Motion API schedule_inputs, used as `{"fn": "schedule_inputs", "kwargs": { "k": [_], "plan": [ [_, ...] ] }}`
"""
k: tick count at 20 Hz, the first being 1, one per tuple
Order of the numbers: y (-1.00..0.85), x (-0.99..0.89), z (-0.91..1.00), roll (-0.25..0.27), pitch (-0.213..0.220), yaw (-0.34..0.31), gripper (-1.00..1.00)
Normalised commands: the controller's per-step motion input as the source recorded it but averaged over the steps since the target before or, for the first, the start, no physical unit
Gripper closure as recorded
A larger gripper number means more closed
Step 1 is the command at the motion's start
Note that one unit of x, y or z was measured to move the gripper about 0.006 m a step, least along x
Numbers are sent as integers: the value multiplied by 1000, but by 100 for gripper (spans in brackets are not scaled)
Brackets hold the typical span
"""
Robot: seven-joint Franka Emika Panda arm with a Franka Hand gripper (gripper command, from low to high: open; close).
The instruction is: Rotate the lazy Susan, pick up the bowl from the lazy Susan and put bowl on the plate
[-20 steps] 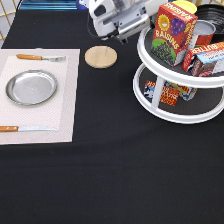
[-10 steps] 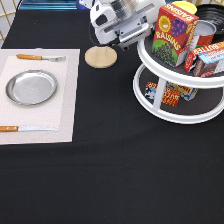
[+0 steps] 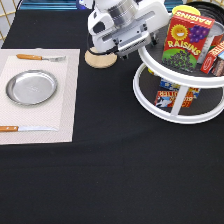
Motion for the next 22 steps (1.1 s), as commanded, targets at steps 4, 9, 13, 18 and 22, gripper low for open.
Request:
{"fn": "schedule_inputs", "kwargs": {
  "k": [4, 9, 13, 18, 22],
  "plan": [
    [-7, 56, 605, 19, -105, 37, -100],
    [-13, -614, 445, -39, -10, -2, -100],
    [136, -849, -170, -31, 57, -41, -100],
    [536, -674, -314, -97, 77, -69, -100],
    [508, -608, -83, -99, 61, -59, -100]
  ]
}}
